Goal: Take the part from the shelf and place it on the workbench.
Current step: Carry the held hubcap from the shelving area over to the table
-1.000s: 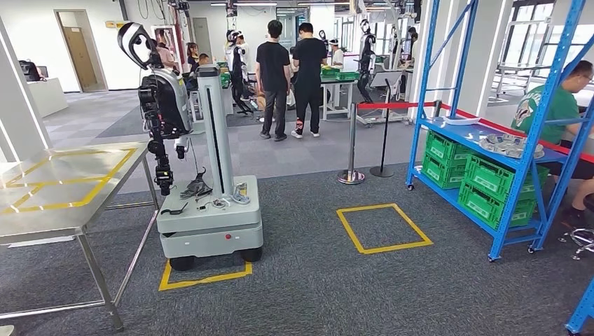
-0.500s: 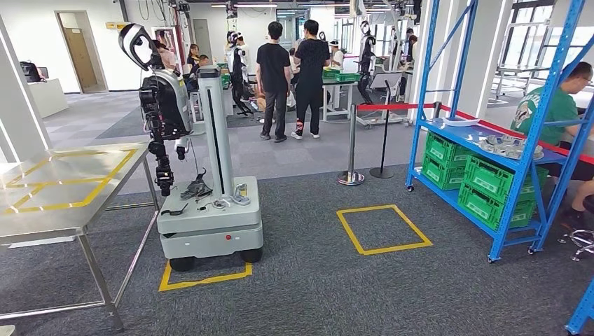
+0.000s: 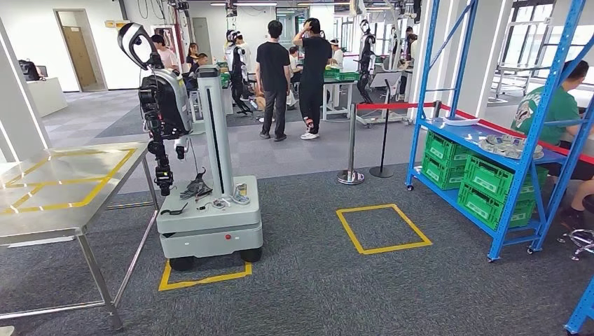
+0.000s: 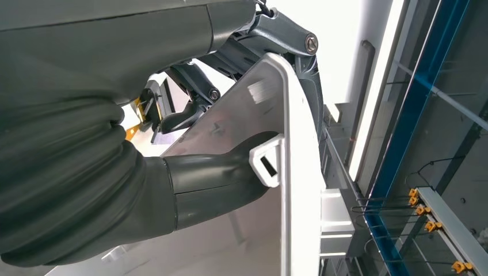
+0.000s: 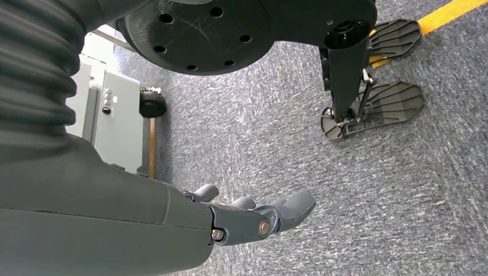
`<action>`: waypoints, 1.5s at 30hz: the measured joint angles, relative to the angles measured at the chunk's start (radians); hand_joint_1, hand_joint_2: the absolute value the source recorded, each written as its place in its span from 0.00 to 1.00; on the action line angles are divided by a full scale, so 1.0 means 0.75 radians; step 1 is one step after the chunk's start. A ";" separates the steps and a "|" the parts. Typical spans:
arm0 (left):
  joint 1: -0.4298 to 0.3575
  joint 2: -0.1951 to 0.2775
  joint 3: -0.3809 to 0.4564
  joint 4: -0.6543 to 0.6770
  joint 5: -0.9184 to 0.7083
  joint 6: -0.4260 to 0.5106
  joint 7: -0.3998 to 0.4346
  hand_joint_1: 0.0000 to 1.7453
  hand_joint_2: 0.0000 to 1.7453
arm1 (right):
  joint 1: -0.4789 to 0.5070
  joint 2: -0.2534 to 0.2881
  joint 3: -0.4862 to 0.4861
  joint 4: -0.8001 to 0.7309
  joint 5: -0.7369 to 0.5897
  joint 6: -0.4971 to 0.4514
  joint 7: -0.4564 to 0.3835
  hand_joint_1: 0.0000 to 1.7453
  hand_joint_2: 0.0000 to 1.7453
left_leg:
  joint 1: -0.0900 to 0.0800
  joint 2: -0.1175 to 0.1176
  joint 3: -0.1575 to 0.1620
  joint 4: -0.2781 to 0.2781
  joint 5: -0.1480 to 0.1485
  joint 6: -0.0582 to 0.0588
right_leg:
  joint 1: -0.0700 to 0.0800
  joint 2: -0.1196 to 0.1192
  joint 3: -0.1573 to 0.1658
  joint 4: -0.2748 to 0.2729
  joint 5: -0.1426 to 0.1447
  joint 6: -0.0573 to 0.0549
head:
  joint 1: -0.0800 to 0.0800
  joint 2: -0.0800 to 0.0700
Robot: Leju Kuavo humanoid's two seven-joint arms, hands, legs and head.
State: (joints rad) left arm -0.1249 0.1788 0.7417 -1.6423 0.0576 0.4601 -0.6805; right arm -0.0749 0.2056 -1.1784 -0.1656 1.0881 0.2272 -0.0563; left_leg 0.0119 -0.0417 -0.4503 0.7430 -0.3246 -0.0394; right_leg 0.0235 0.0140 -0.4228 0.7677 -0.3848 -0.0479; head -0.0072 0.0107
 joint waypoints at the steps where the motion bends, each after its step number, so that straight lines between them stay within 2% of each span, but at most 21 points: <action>1: -0.002 0.000 -0.004 0.003 -0.001 0.001 0.000 1.00 1.00 | 0.000 0.000 0.000 0.000 0.000 0.000 0.000 0.00 1.00 | 0.000 0.000 0.005 -0.008 0.004 0.000 | 0.000 0.000 0.004 -0.008 0.004 0.000 | 0.000 0.000; 11: -0.008 0.000 -0.027 0.029 -0.001 0.012 0.000 1.00 1.00 | 0.000 0.000 -0.030 0.000 -0.039 -0.026 0.020 0.00 1.00 | 0.000 0.000 0.011 -0.016 0.008 0.001 | 0.000 0.000 0.011 -0.016 0.007 0.000 | 0.000 0.000; 22: -0.006 0.005 -0.030 0.032 -0.001 0.015 0.001 1.00 1.00 | 0.000 -0.001 -0.041 0.000 -0.046 -0.042 0.040 0.00 1.00 | 0.000 0.000 -0.015 0.041 -0.020 0.002 | 0.000 0.000 -0.014 0.040 -0.019 0.001 | 0.000 0.000; 34: -0.006 0.023 -0.054 0.037 0.004 0.015 0.010 1.00 1.00 | 0.000 -0.001 -0.063 0.000 -0.057 -0.051 0.043 0.00 1.00 | 0.000 0.000 -0.016 0.044 -0.021 0.002 | 0.000 0.000 -0.016 0.043 -0.020 0.000 | 0.000 0.000; 45: -0.014 0.004 -0.192 0.073 0.048 -0.013 0.001 1.00 1.00 | -0.001 -0.001 -0.064 0.000 -0.057 -0.059 0.043 0.00 1.00 | -0.001 0.001 -0.016 0.044 -0.021 0.002 | 0.000 0.001 -0.016 0.043 -0.021 0.000 | 0.000 0.000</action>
State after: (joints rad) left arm -0.1353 0.1822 0.5974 -1.5877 0.0939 0.4501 -0.6800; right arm -0.0757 0.2049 -1.2261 -0.1656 1.0451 0.1826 -0.0241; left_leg 0.0113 -0.0411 -0.4620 0.7760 -0.3405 -0.0380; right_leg 0.0232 0.0145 -0.4349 0.7997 -0.4002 -0.0480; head -0.0072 0.0107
